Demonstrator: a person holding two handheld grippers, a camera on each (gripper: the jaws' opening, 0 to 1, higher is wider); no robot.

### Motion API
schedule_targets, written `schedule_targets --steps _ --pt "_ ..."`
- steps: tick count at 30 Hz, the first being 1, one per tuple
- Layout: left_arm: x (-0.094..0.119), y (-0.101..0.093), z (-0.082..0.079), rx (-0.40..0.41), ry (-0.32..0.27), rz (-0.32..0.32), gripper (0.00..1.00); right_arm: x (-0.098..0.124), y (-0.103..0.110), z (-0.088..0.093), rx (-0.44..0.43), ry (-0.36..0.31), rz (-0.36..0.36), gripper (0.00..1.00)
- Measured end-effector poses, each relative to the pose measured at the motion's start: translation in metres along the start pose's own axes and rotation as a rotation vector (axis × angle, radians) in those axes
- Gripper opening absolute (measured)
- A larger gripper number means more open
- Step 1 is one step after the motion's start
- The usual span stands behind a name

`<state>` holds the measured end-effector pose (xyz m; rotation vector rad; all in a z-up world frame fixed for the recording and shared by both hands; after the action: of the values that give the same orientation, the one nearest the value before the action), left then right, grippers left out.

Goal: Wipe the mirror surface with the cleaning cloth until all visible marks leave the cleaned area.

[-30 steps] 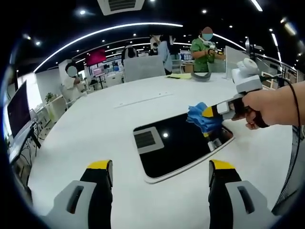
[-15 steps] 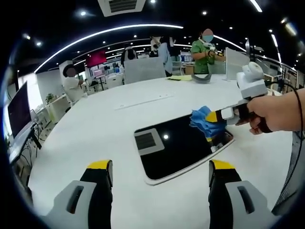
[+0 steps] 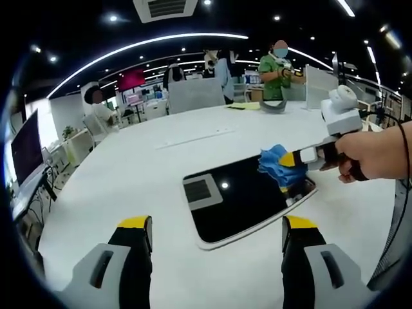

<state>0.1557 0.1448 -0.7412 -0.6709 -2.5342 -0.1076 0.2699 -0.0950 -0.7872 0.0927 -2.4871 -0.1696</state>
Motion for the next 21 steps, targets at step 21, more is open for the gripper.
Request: schedule_targets --steps 21 --pt "-0.0008 -0.0005 -0.0008 0.004 -0.004 0.006 0.83 0.0003 0.0065 -0.0024 0.003 0.036 0.002 0.01"
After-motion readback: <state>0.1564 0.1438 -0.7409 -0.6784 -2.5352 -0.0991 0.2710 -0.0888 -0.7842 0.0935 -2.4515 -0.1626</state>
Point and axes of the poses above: the point that each gripper's makers call its tool centre point, and the gripper's own axes: x roughly backward along the fingers, y roughly to its left, z roughly out of its underside, the point moved 10 cm from there along x, roughly backward along the fingers, and after that the axes turned 15 degrees about z, right-handed, at the moved point
